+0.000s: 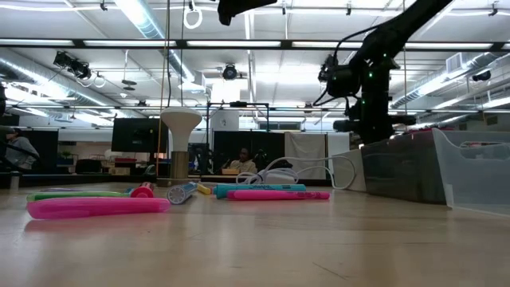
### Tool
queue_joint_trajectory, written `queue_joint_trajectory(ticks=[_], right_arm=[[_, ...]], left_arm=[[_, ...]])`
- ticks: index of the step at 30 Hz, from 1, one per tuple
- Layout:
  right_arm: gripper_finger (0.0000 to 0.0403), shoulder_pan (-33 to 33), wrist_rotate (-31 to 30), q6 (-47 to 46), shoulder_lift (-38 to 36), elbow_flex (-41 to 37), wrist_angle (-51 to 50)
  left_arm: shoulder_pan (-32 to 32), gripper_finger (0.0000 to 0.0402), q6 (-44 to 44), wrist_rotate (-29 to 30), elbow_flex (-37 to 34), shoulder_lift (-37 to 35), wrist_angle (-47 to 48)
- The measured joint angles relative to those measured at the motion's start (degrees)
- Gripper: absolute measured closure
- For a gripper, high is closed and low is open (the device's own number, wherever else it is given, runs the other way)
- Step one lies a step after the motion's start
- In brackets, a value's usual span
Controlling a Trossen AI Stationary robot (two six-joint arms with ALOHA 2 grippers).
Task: Pick & Place Markers
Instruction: Put the left blue highlighter into the gray bin
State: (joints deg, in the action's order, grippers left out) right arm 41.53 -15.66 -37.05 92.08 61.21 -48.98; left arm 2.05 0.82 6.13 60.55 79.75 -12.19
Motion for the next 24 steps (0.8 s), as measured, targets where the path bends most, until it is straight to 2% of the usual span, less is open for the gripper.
queue_joint_trajectory(ticks=[6,15,17,24], right_arm=[[0.0354,0.31,2.2,-0.44,1.9,0.0,-0.4],[0.0351,0.63,2.21,-1.05,2.59,0.0,-0.26],[0.0319,0.63,2.23,-1.05,2.59,0.0,-0.12],[0.0171,0.62,2.95,0.72,2.59,0.0,2.44]], left_arm=[[0.0,0.0168,0.0,0.0,0.0,0.0,0.09],[0.02,0.0168,0.02,0.0,0.0,0.0,0.14],[0.04,0.0168,0.02,0.0,0.0,0.0,0.15],[0.04,0.0168,0.04,0.0,0.0,0.0,0.21]])
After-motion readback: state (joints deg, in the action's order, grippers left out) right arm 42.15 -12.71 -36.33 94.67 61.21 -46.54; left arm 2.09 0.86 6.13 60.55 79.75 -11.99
